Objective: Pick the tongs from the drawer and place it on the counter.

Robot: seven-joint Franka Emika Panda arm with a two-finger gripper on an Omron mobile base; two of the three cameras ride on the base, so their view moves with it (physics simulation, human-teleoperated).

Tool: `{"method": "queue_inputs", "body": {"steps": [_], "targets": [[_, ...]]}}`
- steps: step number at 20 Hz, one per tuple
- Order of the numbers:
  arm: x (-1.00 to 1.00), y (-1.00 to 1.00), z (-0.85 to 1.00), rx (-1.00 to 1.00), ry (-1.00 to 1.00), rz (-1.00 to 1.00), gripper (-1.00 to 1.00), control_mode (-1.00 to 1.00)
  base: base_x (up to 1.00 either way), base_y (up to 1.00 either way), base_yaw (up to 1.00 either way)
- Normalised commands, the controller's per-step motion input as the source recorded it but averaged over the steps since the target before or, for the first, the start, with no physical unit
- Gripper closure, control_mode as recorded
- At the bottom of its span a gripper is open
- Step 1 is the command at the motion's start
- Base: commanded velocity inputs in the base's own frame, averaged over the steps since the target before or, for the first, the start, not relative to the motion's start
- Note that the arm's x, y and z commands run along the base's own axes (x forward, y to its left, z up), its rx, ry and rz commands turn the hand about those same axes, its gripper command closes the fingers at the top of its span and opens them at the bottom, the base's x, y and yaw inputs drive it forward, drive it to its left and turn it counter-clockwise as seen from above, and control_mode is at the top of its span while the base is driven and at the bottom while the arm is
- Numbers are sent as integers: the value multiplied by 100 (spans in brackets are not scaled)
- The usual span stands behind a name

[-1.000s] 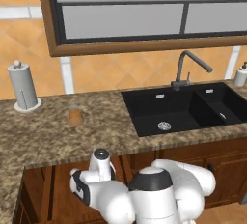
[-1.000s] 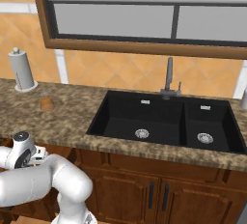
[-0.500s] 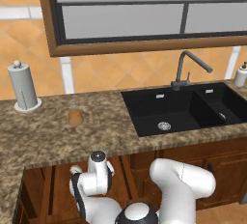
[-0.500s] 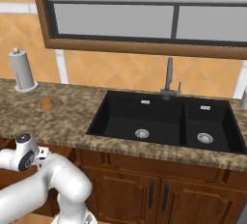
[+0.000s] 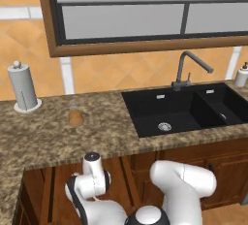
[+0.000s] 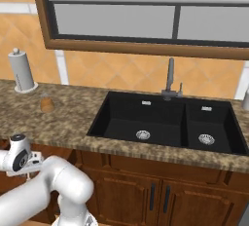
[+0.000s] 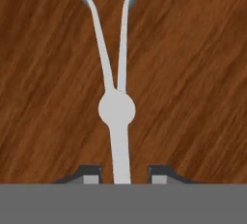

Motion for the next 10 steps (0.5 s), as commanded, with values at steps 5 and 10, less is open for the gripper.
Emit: {"method": "queue_inputs", "body": {"steps": [5,10], "targets": [[-43,0,36,0,-12,22,100,-100,0,0,0],[-53,0,100,0,-32,33,100,-100,0,0,0]]}}
